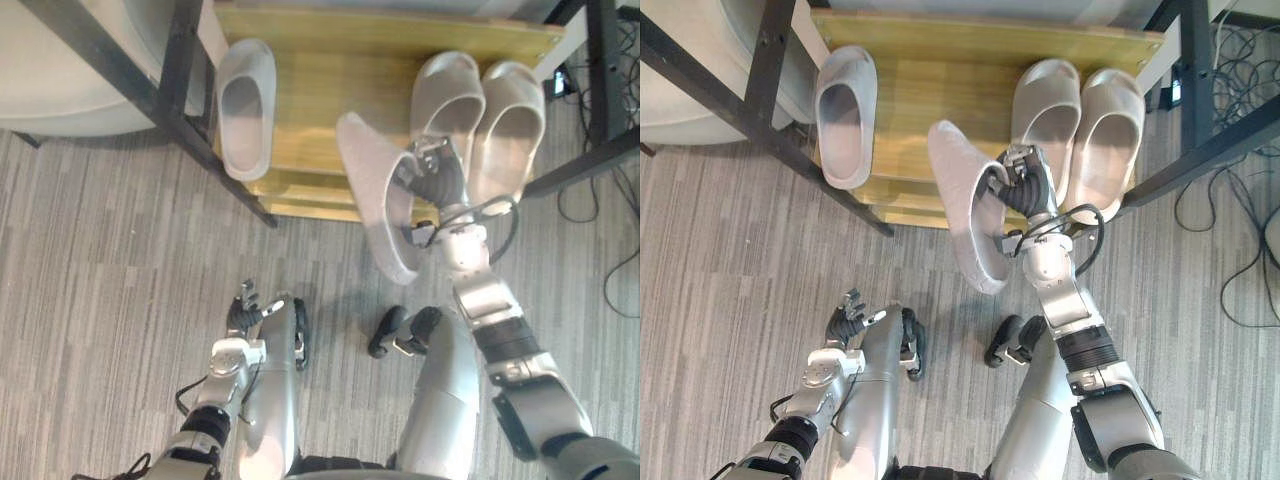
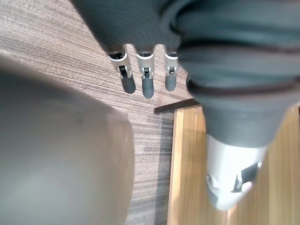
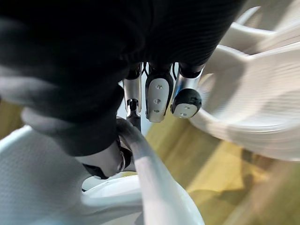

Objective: Organize the slippers on the shoe rack

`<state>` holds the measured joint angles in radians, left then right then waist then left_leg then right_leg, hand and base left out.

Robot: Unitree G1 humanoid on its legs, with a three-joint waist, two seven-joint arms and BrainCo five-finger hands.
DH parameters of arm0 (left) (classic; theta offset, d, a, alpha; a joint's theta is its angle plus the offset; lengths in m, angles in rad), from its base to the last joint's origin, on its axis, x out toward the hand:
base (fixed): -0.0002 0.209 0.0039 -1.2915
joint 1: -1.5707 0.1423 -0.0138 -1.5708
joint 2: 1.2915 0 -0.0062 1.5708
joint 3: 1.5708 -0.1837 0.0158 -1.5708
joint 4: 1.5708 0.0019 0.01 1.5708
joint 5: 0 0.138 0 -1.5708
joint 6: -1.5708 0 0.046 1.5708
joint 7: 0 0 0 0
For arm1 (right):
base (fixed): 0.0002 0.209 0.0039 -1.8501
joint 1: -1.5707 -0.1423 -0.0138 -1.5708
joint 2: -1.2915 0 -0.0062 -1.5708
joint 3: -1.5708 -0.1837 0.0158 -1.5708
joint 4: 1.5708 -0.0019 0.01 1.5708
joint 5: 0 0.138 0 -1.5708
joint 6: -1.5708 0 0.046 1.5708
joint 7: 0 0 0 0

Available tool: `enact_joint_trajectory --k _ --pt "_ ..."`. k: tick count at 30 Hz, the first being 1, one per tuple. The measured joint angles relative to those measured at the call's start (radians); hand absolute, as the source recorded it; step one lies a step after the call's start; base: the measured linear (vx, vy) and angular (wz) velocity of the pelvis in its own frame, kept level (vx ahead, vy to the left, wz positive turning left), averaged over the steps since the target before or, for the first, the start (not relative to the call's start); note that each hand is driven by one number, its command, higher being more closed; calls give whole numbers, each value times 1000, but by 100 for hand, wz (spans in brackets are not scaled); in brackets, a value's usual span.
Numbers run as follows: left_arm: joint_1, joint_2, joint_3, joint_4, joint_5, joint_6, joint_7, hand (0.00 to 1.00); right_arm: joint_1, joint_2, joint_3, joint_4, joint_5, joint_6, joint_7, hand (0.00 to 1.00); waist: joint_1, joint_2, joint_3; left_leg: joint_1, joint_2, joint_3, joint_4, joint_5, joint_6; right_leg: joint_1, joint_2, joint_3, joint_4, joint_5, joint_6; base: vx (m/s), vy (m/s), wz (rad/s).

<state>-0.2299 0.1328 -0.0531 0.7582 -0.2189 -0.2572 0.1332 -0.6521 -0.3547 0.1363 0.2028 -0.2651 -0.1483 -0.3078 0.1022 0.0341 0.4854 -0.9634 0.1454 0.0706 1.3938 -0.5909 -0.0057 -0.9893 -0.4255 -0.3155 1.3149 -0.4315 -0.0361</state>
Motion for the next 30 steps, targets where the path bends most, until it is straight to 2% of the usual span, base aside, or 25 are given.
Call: enact_joint_trajectory --k 5,12,18,27,30 --pt "0 -9 16 -35 0 -2 0 0 -72 -3 -38 0 -21 6 -31 100 10 0 0 -45 0 -9 29 0 0 -31 -14 -8 28 -7 -5 2 28 8" --pt "-1 -33 35 -60 -3 -15 1 0 -181 -13 -53 27 -74 45 -79 100 33 0 0 -80 -13 -26 40 1 -2 -42 -48 -36 47 -19 -7 13 22 10" --pt "-10 -55 35 -60 -21 -17 20 0 -299 -53 -54 186 -90 83 -99 100 59 0 0 -90 -32 -30 40 2 -3 -42 -76 -44 63 -31 -8 31 6 14" --pt "-33 -74 35 -61 -61 -22 22 0 -432 -81 -43 364 -90 109 -105 100 80 0 0 -130 -51 -43 46 2 -3 -61 -102 -61 74 -41 3 21 12 10" --pt "-45 -77 35 -61 -61 -22 22 0 -482 -81 -5 442 -90 112 -105 100 88 1 0 -147 -53 -51 51 3 -4 -62 -108 -77 79 -49 -2 15 -5 8"
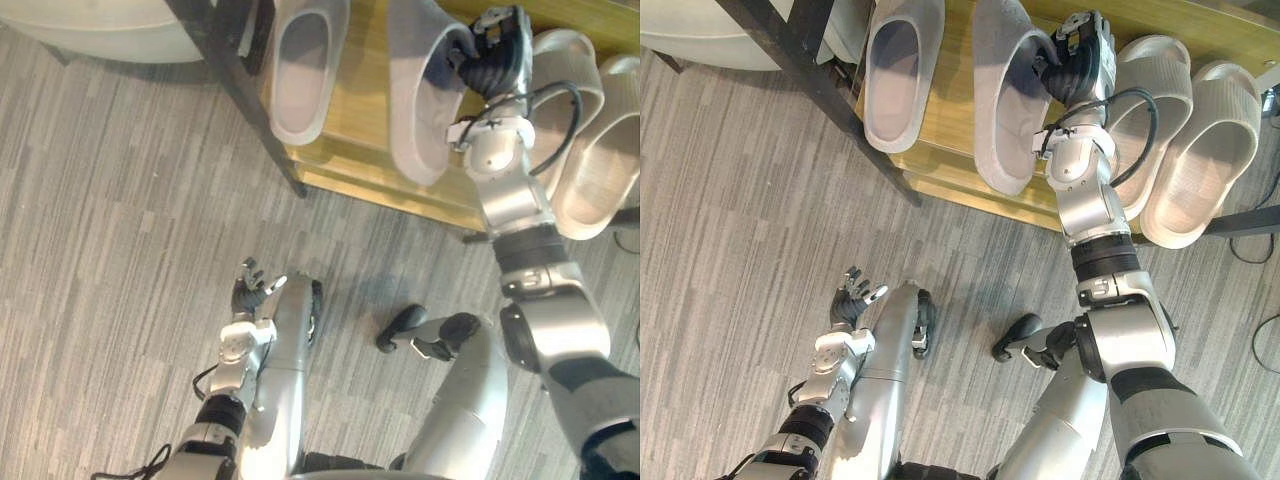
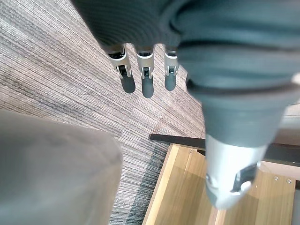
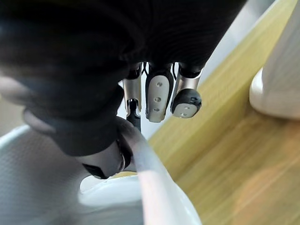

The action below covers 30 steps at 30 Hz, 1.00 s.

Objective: Organize the slippers on the shoe rack

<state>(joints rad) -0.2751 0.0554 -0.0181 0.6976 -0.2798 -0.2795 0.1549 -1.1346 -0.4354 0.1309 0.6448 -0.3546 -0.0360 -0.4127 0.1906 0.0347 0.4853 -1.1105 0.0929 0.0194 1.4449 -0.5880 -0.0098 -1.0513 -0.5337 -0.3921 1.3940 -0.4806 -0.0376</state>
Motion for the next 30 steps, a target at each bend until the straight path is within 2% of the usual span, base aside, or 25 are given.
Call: enact_joint_trajectory --k 1,2,9,30 --pt "-1 -1 0 0 0 0 0 0 -3 0 2 5 0 0 0 100 1 0 0 -1 0 0 0 0 0 0 -1 -1 0 0 0 19 -8 10" --pt "-6 -5 -1 0 -1 0 0 0 -7 -1 7 14 0 2 0 0 7 0 0 -7 -3 -2 0 0 -1 0 -8 -8 3 -3 0 14 -6 11" --pt "-20 -27 -2 1 -25 0 5 0 -89 -5 40 127 3 8 -25 0 25 2 0 -27 -29 -14 1 3 -5 -2 -37 -22 15 -16 8 12 -6 13" --pt "-32 -35 7 50 -36 2 21 0 -95 4 27 95 10 16 -69 0 29 12 2 12 -24 0 -21 8 -12 20 -39 -16 10 -24 4 0 -16 0"
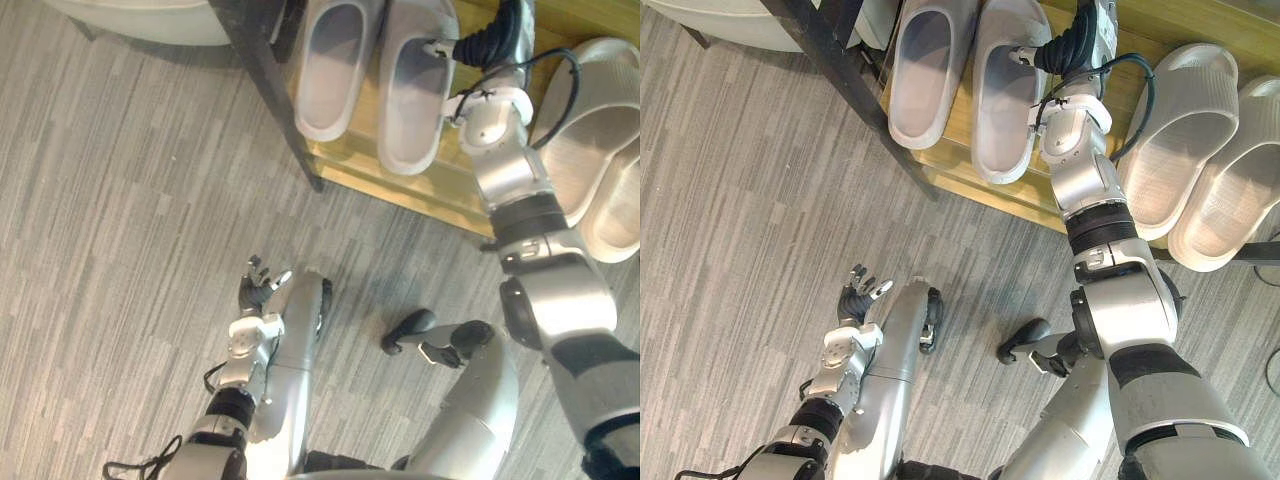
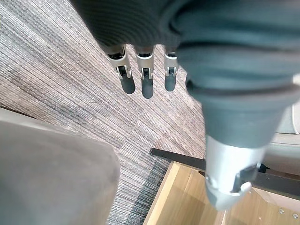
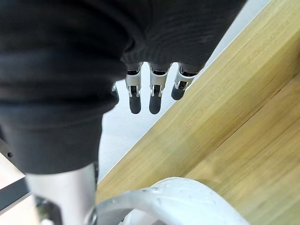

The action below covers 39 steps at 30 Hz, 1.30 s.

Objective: Organize the slippers on the shoe rack

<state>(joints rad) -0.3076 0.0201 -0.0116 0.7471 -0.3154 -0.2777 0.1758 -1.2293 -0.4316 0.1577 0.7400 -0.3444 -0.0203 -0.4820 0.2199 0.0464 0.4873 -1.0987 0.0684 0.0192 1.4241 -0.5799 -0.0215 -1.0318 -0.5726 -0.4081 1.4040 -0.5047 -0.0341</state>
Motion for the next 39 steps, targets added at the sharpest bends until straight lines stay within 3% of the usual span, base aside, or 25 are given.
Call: enact_joint_trajectory --k 8,14,16,22,32,39 --pt "1 4 12 28 0 3 0 0 127 62 -40 -200 0 3 0 0 -5 0 0 34 14 7 -29 2 -3 26 21 -2 -29 2 -2 5 -20 -5" --pt "9 10 31 48 1 24 18 0 305 205 -97 -412 -1 4 -22 0 -21 -1 0 76 25 14 -59 2 -5 62 35 -6 -56 2 -2 15 -26 -3" --pt "18 18 36 48 2 28 18 0 374 296 -116 -473 19 -1 -43 0 -37 -2 0 88 27 13 -68 3 -5 77 40 -13 -67 3 -1 0 0 0" --pt "19 16 48 47 18 36 18 0 453 419 -155 -487 113 -17 -49 0 -44 -3 1 93 31 13 -81 6 -11 81 50 -14 -82 11 4 -1 -6 -2" --pt "17 6 94 44 19 42 38 0 504 484 -233 -436 252 -41 -66 0 -52 -19 9 100 30 12 -85 6 -11 90 52 -16 -85 11 5 0 0 0" --pt "12 4 114 44 19 43 39 0 523 508 -232 -432 395 -121 -26 0 -55 -28 14 98 30 7 -86 7 -13 90 56 -18 -87 11 7 0 0 0"
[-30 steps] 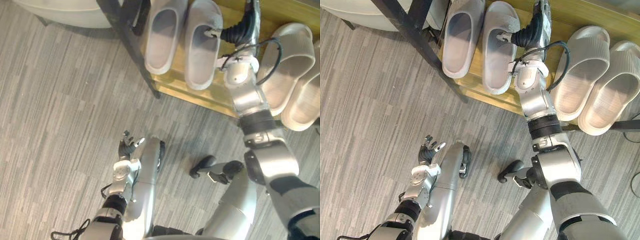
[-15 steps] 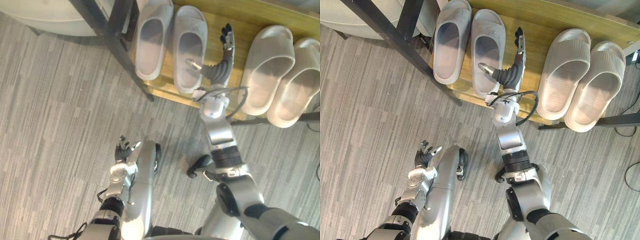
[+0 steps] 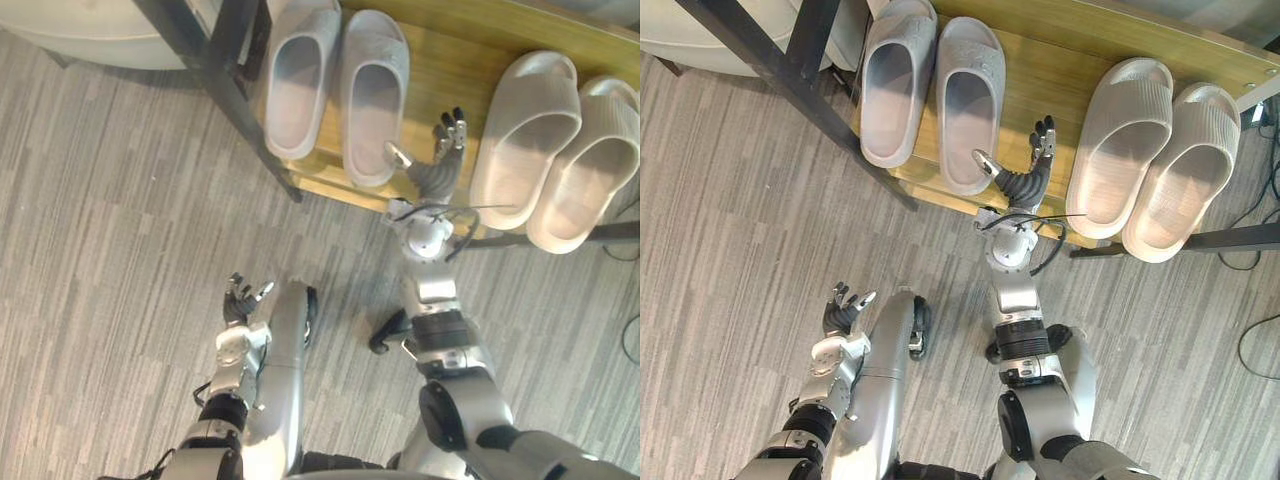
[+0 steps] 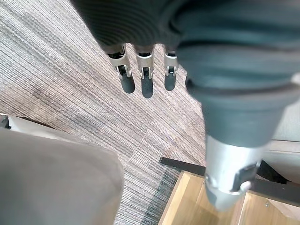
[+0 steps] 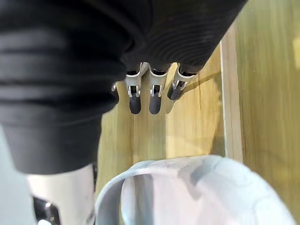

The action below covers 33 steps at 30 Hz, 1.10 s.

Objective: Organize the slippers on the shoe rack

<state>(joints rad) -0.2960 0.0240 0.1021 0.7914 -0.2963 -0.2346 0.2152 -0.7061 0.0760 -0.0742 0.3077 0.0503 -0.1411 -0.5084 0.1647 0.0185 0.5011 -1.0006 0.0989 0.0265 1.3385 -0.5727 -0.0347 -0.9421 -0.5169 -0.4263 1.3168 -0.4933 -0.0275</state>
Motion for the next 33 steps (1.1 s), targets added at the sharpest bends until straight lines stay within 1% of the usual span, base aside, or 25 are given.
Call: enact_joint_trajectory --k 1,2,4,6,13,15,20,23,30,33 --pt "-1 0 0 0 0 0 0 0 0 0 0 0 4 -2 2 0 0 -1 0 0 0 0 0 0 0 0 0 0 0 0 0 0 0 0" --pt "-5 2 3 0 0 0 0 0 0 1 1 2 36 -15 18 0 0 -6 4 0 0 -2 -1 1 -3 0 2 0 0 0 0 0 0 0" --pt "-8 0 17 0 0 0 0 0 -1 1 2 16 50 -28 33 0 0 -12 5 -1 0 -4 -1 2 -5 0 3 -1 0 0 0 0 0 0" --pt "-8 0 18 0 0 0 0 0 -2 1 3 24 79 -38 41 0 0 -13 4 -1 0 -6 -2 4 -7 2 3 -3 0 0 0 0 0 0" --pt "-13 -1 21 0 0 0 0 0 -46 2 19 64 151 -51 69 0 1 -13 4 -10 -1 -17 -2 12 -13 3 4 -15 0 0 0 -2 -3 2" --pt "-15 -3 22 0 0 0 0 0 -62 3 42 79 173 -50 72 0 2 -13 4 -11 -2 -23 -3 14 -16 6 4 -21 0 0 0 0 0 0" --pt "-19 -12 30 0 1 2 3 0 -89 13 44 103 228 -50 72 0 12 -15 3 -12 -5 -39 -3 17 -21 20 4 -36 0 -4 6 -3 -21 7" --pt "-22 -17 31 0 1 4 21 0 -112 25 43 118 238 -47 66 0 18 -15 3 -12 -6 -39 -7 21 -22 20 3 -38 0 -4 6 0 0 0" --pt "-31 -27 31 3 1 12 27 0 -124 26 41 124 288 -50 44 0 40 -13 2 -13 -6 -43 -9 28 -25 20 3 -41 0 -5 5 0 0 0" --pt "-32 -28 31 4 2 14 33 0 -140 27 40 140 307 -51 30 0 42 -12 2 -14 -6 -43 -9 30 -26 20 3 -41 1 -4 5 0 0 0"
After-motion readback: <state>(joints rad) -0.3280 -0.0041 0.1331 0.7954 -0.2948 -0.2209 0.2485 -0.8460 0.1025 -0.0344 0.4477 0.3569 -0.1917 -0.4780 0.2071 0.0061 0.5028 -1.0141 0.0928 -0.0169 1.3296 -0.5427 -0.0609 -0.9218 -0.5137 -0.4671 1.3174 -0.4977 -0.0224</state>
